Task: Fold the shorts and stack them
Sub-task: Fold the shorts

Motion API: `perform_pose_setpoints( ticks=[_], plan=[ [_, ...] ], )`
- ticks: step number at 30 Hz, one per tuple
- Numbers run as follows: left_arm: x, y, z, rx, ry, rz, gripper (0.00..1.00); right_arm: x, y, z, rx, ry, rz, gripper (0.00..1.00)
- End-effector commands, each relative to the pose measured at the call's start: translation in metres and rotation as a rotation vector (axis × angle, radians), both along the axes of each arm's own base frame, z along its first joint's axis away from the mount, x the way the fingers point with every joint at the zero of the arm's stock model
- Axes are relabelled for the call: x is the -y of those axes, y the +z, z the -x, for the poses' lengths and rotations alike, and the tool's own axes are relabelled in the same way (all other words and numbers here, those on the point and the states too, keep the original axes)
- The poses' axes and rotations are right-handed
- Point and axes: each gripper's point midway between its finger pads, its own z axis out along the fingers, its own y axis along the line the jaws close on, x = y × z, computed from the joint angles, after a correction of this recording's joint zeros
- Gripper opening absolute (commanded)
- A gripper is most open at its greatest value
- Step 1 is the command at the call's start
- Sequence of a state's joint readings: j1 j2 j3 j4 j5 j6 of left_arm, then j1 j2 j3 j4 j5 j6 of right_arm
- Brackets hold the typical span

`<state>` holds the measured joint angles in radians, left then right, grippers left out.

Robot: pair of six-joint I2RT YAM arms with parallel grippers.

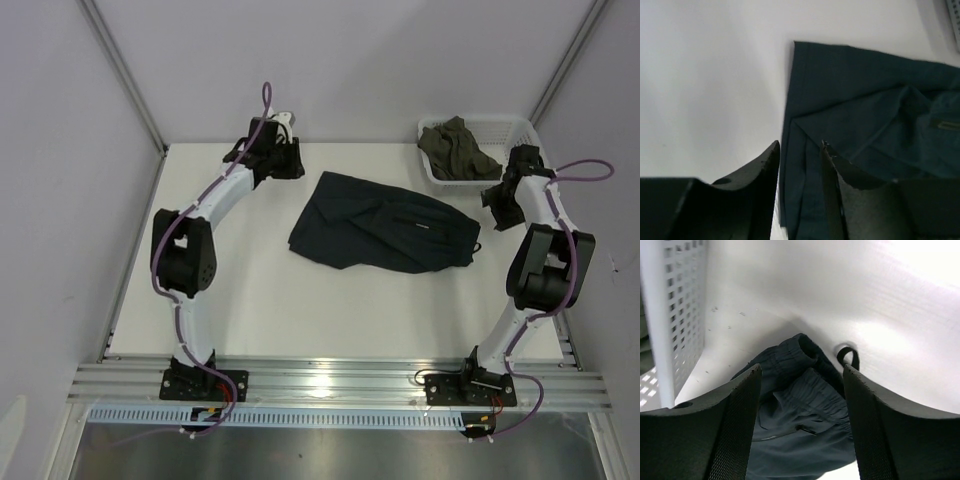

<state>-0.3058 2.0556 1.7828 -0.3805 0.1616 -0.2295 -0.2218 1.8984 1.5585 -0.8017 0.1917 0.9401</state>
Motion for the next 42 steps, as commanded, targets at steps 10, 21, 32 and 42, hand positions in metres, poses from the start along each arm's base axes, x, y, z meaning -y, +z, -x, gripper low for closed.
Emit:
perform_pose_setpoints(
  ticks=[10,21,32,42],
  plan=[
    [0.057,0.037,0.081,0.27,-0.296,-0.258,0.76,-0.02,0.049,-0.012,0.323,0.408,0.147,0.71],
    [0.065,-0.012,0.088,0.219,-0.406,-0.464,0.81,-0.041,0.039,-0.004,0.38,0.496,0.109,0.7],
    [0.091,-0.056,0.08,0.155,-0.525,-0.5,0.76,-0.044,0.05,-0.005,0.406,0.507,0.128,0.69],
    [0.101,-0.075,0.069,0.12,-0.542,-0.517,0.6,-0.045,0.06,-0.005,0.43,0.508,0.134,0.69]
  ],
)
